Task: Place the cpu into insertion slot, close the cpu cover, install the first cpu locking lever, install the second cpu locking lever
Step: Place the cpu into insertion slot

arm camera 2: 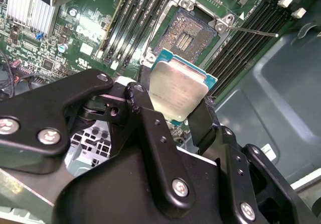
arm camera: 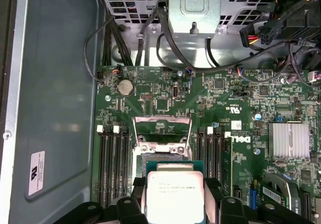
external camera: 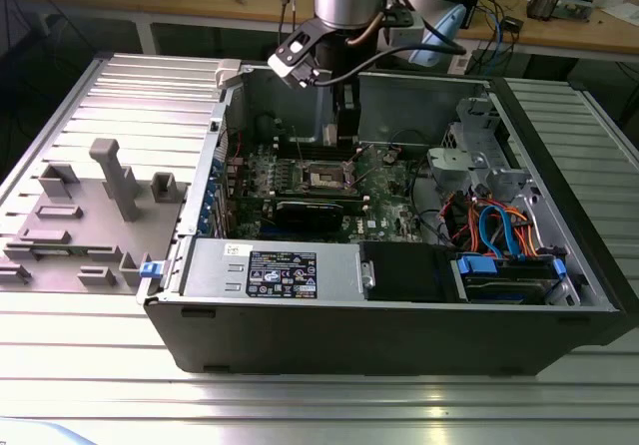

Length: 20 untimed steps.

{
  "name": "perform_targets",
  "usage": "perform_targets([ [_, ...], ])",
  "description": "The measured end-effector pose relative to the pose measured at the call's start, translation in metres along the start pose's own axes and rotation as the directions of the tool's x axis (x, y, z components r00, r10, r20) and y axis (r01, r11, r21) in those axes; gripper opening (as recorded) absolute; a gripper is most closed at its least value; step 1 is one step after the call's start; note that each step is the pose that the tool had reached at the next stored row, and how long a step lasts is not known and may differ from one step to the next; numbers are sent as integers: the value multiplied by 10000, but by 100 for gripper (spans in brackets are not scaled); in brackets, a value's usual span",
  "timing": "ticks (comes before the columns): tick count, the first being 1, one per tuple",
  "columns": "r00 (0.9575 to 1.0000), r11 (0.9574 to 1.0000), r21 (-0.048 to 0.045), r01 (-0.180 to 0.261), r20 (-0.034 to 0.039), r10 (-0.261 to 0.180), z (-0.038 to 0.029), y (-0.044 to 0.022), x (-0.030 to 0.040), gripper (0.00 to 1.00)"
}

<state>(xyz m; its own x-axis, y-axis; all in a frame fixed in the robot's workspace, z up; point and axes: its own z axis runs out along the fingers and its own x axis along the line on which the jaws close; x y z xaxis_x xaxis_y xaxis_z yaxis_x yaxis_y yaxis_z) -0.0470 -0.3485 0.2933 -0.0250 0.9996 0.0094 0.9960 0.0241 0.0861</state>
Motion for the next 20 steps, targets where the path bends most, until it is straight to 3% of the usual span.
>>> perform_targets([
  [14,10000,10000,0,-74,7,74,163,-32,1,54],
  [20,10000,10000,0,-75,7,75,350,-69,10,54],
])
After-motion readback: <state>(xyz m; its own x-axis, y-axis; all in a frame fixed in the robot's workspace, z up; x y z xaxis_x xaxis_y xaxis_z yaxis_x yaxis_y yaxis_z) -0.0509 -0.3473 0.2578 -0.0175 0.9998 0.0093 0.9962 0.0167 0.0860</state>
